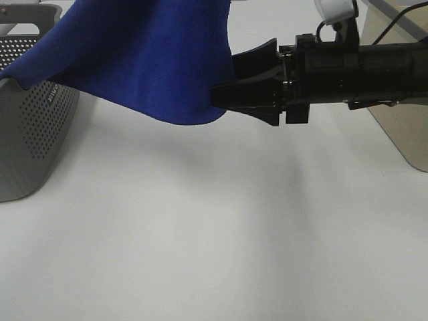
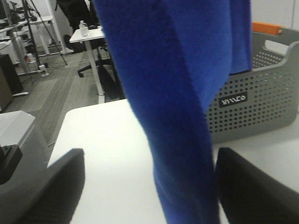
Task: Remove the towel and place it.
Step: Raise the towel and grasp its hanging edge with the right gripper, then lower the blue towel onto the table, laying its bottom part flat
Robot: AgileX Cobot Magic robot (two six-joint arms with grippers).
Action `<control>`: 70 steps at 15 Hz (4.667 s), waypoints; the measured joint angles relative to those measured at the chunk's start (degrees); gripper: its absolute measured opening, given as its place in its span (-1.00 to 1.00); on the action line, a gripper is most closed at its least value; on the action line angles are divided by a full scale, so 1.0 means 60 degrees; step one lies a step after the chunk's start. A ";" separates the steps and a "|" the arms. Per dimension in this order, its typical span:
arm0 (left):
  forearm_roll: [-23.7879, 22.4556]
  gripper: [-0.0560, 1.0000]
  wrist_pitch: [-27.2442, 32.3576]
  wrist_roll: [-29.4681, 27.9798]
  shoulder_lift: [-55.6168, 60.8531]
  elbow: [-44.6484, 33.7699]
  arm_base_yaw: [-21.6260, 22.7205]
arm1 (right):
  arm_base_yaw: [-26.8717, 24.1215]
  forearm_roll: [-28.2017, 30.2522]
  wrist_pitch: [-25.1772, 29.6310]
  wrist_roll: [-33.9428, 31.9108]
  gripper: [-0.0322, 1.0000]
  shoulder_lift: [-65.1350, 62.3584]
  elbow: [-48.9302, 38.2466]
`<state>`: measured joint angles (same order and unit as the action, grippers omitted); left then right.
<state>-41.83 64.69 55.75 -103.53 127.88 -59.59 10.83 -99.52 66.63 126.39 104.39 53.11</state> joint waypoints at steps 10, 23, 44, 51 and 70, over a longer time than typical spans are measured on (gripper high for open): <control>0.0029 -0.89 0.0000 0.0000 0.0000 0.0000 0.0000 | -0.0487 0.0573 0.0315 -0.0907 -0.41 0.0411 0.0229; 0.0029 -0.89 0.0000 0.0000 0.0000 0.0000 0.0000 | 0.0181 0.0210 0.0286 -0.0306 0.55 0.0411 0.0248; 0.0067 -0.89 0.0000 -0.1404 0.0000 0.0000 0.0000 | 0.0497 0.1050 -0.1967 -0.4354 -0.91 0.0057 0.0334; -0.0086 -0.89 -0.1213 -0.3610 0.0000 0.0000 0.0516 | 0.0497 0.8403 -0.2674 -1.1937 -0.91 -0.2378 0.2636; 0.0076 -0.89 -0.8069 -0.8165 -0.1308 0.0000 0.4469 | 0.0497 1.7342 -0.3295 -1.7322 -0.91 -0.0831 1.0571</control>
<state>-41.37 16.27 6.76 -111.38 127.88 -32.77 13.81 4.53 46.87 22.46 99.41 116.54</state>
